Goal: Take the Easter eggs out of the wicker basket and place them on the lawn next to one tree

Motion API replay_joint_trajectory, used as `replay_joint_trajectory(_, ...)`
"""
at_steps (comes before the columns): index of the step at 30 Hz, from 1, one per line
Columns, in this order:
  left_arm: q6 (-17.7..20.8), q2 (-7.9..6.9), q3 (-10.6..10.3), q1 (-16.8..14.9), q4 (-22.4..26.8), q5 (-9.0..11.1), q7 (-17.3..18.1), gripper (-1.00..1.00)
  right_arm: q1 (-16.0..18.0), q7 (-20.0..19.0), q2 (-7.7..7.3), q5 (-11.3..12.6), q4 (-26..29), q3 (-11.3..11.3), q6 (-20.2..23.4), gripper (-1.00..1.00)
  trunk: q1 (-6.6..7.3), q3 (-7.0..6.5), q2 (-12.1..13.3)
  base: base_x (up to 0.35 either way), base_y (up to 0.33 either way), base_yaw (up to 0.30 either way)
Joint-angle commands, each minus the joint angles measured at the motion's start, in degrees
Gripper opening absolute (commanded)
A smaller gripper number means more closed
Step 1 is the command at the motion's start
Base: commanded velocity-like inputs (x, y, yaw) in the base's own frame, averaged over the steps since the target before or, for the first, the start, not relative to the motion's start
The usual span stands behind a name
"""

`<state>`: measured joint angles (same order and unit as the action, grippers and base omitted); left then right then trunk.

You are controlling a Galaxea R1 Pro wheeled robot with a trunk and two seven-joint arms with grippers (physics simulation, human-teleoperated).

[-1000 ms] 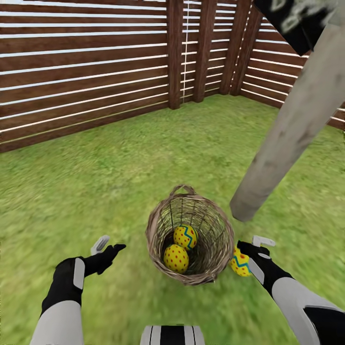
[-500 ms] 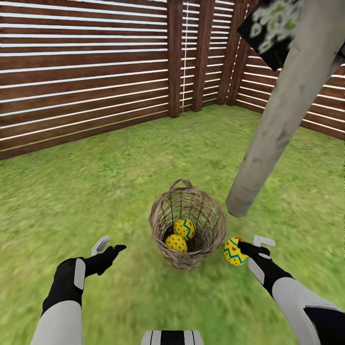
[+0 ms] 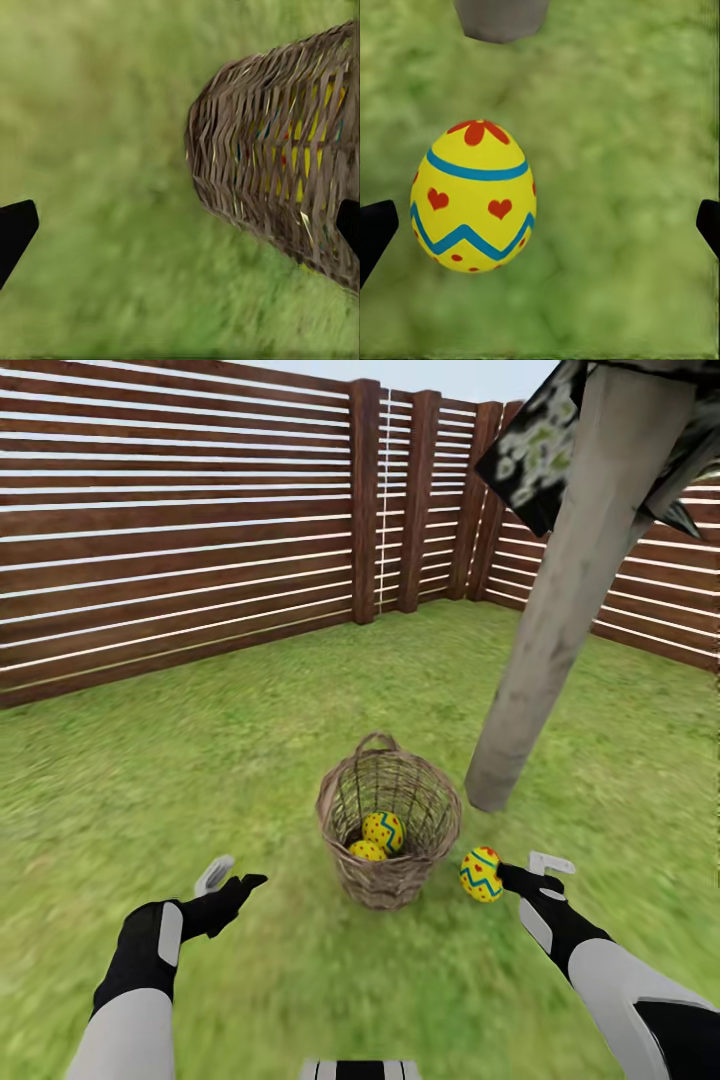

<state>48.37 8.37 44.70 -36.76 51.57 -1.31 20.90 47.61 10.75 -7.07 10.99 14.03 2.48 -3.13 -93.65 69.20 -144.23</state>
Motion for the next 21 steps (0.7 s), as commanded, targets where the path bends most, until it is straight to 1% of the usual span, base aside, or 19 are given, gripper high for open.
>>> replay_joint_trajectory(1,0.21,0.06,0.29,-0.07,0.04,-0.18,0.28,1.0,0.03,-0.03,0.0,0.56,-0.05,0.07,-0.3,1.0,0.07,-0.18,0.0,-0.331,0.0,0.0)
replay_joint_trajectory(6,-0.13,0.06,0.3,-0.07,-0.05,-0.18,0.28,1.0,0.03,-0.03,-0.09,0.6,0.0,0.14,-0.3,1.0,0.2,-1.29,0.06,-0.318,0.0,0.0)
replay_joint_trajectory(9,-0.17,0.06,0.3,-0.07,-0.06,-0.13,0.28,1.0,0.03,-0.03,-0.12,0.61,0.02,0.15,-0.3,1.0,0.28,-1.96,0.1,-0.156,0.0,0.0)
replay_joint_trajectory(14,-0.2,0.06,0.3,-0.07,-0.07,-0.1,0.28,1.0,0.03,-0.03,-0.08,0.64,-0.05,0.15,-0.3,1.0,0.4,-3.06,0.17,-0.047,0.0,0.0)
replay_joint_trajectory(21,-0.25,0.14,0.3,-0.07,-0.1,-0.1,0.35,1.0,0.03,-0.03,-0.05,0.69,-0.08,0.16,-0.3,1.0,0.4,-3.06,0.17,-0.007,0.0,0.0)
